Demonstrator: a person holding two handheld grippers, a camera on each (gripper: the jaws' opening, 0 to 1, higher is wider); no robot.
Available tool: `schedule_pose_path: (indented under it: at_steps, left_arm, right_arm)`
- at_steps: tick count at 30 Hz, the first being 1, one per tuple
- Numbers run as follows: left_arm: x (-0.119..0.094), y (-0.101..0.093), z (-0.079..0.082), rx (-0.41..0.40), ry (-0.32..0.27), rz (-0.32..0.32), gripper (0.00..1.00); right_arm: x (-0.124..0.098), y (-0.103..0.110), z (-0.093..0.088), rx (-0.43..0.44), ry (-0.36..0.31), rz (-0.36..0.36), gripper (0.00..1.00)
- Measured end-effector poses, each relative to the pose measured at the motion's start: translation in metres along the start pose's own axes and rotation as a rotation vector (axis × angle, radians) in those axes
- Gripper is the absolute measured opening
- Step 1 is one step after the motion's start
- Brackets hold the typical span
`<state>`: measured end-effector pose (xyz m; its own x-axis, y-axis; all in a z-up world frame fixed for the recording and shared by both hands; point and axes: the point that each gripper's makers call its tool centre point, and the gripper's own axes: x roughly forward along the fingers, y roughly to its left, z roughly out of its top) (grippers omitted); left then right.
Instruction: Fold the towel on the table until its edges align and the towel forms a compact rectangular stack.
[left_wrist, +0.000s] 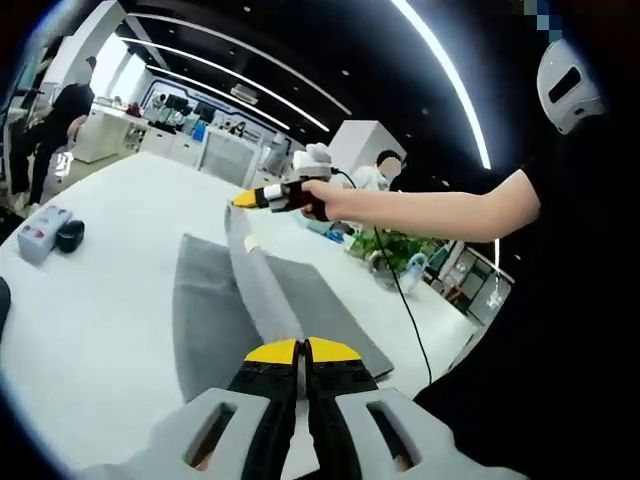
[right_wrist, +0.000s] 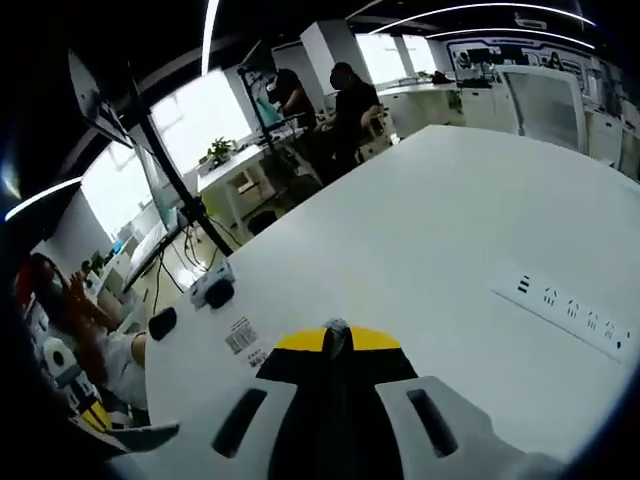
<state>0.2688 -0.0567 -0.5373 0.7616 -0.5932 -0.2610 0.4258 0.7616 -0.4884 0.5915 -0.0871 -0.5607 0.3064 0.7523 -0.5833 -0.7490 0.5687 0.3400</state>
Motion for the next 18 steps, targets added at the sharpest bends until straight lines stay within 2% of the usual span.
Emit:
schedule_pose_path:
  at_steps: [4,7,12,18]
  left_arm:
    - [0.001,0.007,-0.003,-0.021,-0.002,0.010,0.01]
    - [0.004,0.014,-0.009,-0.010,0.027,0.028,0.01]
    - [0.006,0.015,-0.013,0.008,0.051,0.031,0.01]
    - [0.008,0.027,-0.023,-0.060,0.047,0.045,0.01]
  right_arm:
    - [0.006,-0.003,-0.005,0.006,0.019,-0.009,0.03]
    - [0.011,-0.006,-0.011,0.012,0.037,-0.014,0.03]
    - [0.022,-0.008,-0.018,0.022,0.057,-0.014,0.03]
    - [0.033,-0.006,-0.018,0.023,0.059,-0.013,0.04]
